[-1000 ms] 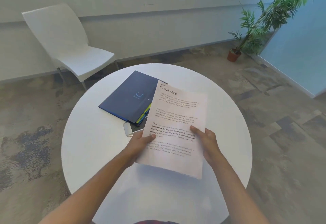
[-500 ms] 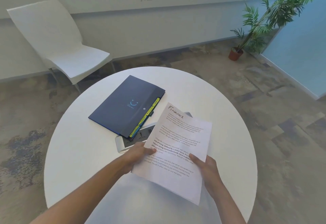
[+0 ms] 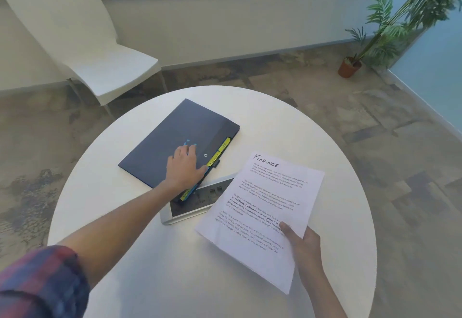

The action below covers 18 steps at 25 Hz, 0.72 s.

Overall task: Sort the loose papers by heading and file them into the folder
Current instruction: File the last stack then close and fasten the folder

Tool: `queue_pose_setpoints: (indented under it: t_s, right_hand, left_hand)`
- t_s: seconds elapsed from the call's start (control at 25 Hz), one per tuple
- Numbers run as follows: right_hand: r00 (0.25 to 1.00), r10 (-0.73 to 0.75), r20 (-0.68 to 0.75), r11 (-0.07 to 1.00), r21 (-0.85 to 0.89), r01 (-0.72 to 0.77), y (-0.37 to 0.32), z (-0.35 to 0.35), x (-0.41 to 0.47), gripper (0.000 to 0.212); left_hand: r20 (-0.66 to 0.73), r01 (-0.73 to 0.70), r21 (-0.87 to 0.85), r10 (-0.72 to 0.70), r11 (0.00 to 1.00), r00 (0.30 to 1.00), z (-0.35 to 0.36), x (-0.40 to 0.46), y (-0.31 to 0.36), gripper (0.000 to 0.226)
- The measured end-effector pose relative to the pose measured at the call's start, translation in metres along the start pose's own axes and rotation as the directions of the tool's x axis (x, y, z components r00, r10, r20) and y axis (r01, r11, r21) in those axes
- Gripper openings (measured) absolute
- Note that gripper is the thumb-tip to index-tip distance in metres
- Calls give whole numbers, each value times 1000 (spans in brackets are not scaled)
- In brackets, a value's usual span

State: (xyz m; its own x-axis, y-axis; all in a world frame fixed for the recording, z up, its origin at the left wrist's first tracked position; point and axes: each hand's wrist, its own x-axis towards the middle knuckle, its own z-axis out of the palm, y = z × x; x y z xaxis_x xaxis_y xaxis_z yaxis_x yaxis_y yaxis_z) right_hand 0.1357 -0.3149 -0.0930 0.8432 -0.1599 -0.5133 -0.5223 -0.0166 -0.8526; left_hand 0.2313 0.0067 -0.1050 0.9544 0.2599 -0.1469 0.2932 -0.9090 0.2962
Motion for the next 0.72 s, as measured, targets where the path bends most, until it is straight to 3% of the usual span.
queue_pose_setpoints:
  t_s: [0.08,0.24,0.4,0.52,0.72]
  right_hand:
    - [1000,0,-1,1000,-12,0,-2,2,3,14]
    - [1000,10,15,1000,-16,-10,-3,9,9,15]
    - [1000,15,22,1000,-21,-14,-3,12,12,17]
    - [999,29,27,999,-17,-29,-3,14,11,16]
    - [998,50,48,999,-13,-49,-3,19,7,14]
  left_hand:
    - [45,21,110,-26,994,999,7,24,-3,77]
    - [148,118,99,-132,988,980,9,52,7,97]
    - [226,141,202,-186,969,956,6,58,14,99]
    - [234,100,216,-151,971,960,3,60,13,78]
    - [228,-177,283,113,942,967,-14,49,16,26]
